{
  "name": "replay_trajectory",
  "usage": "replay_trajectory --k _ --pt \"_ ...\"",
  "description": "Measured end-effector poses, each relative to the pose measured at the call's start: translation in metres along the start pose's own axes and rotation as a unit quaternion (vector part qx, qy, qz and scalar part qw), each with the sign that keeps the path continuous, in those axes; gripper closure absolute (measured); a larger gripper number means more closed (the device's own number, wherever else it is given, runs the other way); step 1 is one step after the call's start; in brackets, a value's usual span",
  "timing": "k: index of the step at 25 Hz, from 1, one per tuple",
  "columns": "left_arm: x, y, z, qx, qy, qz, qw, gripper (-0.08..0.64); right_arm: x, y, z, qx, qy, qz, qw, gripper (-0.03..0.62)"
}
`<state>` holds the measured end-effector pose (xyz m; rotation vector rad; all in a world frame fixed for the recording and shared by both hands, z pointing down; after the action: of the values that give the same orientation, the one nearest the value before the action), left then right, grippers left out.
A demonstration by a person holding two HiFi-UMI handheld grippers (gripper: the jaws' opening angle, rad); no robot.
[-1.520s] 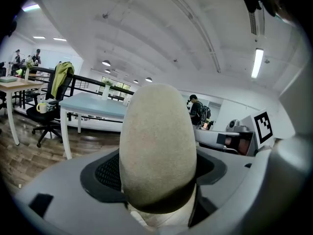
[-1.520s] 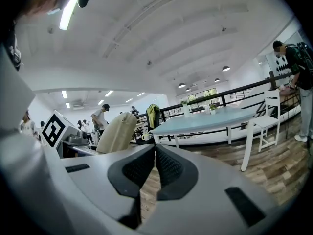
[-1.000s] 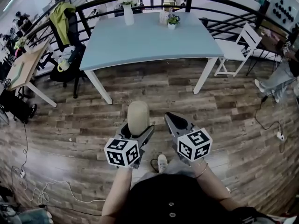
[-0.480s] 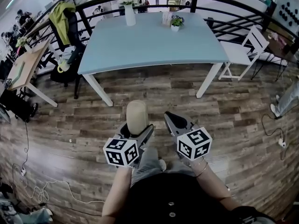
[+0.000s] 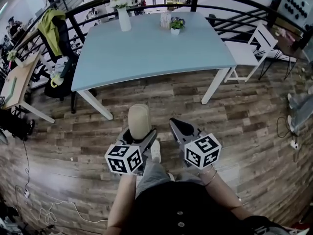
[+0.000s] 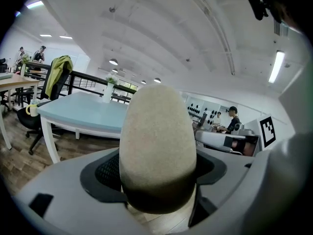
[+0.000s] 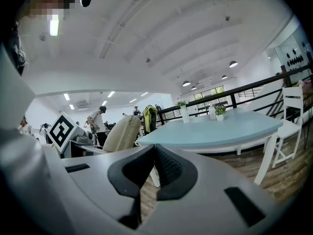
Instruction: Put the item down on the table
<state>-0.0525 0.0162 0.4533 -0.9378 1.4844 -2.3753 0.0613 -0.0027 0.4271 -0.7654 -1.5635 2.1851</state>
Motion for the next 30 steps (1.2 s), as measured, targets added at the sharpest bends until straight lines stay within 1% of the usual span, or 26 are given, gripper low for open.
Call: replay_trajectory --k 3,10,16,21,25,30 --pt "0.021 0.015 0.017 0.003 -0.006 -0.001 1.0000 0.163 -0.011 0.010 0.026 -0.001 -0.006 0.003 1.000 0.584" --pt "0.075 0.066 0.062 0.004 -0.026 0.000 0.9997 0.163 -0.031 0.044 0.098 0.000 -0.020 -0.005 1.000 0.584" --pt "0.122 0.105 0.092 0.003 -0.042 0.011 0.9990 0.163 -0.049 0.066 0.156 -0.005 -0.042 -0.010 0.999 0.584" --pt "0.156 0.129 0.116 0.007 -0.059 0.020 0.9981 0.163 -0.058 0.078 0.196 -0.012 -0.057 -0.027 0.998 0.584" --pt "0.171 0.143 0.131 0.008 -0.071 0.023 0.9972 0.163 -0.064 0.083 0.217 -0.008 -0.067 -0.028 0.997 0.584" --pt "0.184 0.140 0.144 0.023 -0.079 0.012 0.9966 0.163 -0.071 0.081 0.230 -0.003 -0.082 -0.027 0.996 0.584"
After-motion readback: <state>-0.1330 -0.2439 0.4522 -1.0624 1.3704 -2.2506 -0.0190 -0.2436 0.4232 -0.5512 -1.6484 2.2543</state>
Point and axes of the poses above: the fingertips, and each gripper's own axes: z forward along the fingers, x to its left, y out of its top, the point moved 1 cm from there along -z, backward along the fingers, and after that the axes turned 11 degrees about -y, right-handed, at the moved point
